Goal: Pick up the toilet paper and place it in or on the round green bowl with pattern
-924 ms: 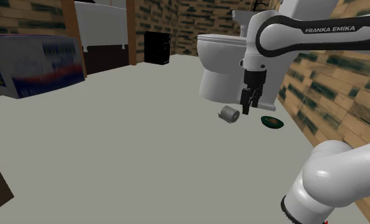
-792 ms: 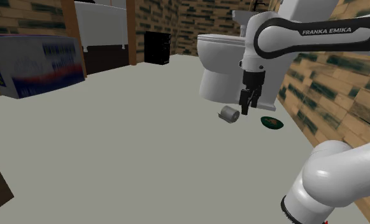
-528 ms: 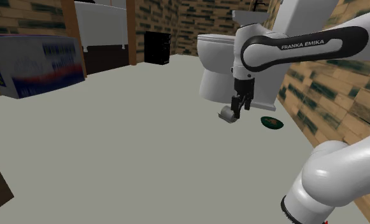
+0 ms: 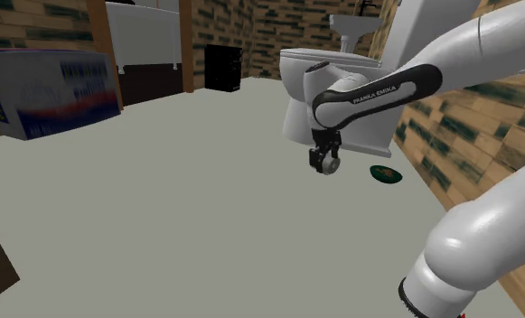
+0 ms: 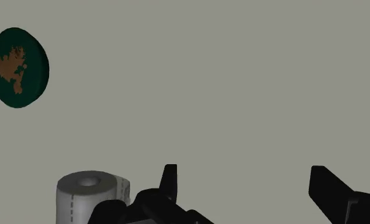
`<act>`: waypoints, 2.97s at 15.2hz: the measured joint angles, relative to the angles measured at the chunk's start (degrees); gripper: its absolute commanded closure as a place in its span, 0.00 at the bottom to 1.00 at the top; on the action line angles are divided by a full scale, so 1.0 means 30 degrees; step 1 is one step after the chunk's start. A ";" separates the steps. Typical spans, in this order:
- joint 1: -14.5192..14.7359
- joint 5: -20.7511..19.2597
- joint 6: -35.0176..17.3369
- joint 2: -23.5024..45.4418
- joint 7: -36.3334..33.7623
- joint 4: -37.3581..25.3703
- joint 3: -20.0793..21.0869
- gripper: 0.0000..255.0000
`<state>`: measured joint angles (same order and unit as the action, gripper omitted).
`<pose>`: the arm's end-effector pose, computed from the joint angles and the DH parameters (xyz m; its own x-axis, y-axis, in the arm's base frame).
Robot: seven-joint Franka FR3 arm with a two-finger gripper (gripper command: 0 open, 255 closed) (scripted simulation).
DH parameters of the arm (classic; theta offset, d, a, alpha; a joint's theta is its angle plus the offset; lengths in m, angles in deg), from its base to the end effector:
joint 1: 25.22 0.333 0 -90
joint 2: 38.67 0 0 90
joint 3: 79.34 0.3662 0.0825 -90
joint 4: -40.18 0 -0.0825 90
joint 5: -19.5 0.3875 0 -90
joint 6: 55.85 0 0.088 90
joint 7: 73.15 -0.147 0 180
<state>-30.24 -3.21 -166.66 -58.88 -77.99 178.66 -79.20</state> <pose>0.3984 -0.0751 0.4444 0.9918 -0.0259 -0.1249 0.0200 -0.9356 0.3526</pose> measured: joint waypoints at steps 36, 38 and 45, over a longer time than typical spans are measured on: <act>-0.2020 -1.1698 -0.3505 1.4061 -0.8659 -0.8479 -0.1343 1.00; -0.2023 -1.1683 -0.3502 1.4089 -0.8647 -0.8484 -0.1342 1.00; -0.2033 -1.1590 -0.3379 1.3897 -0.8455 -0.8477 -0.1326 1.00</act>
<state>-36.34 -37.98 -176.80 -17.19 -103.35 153.23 -83.18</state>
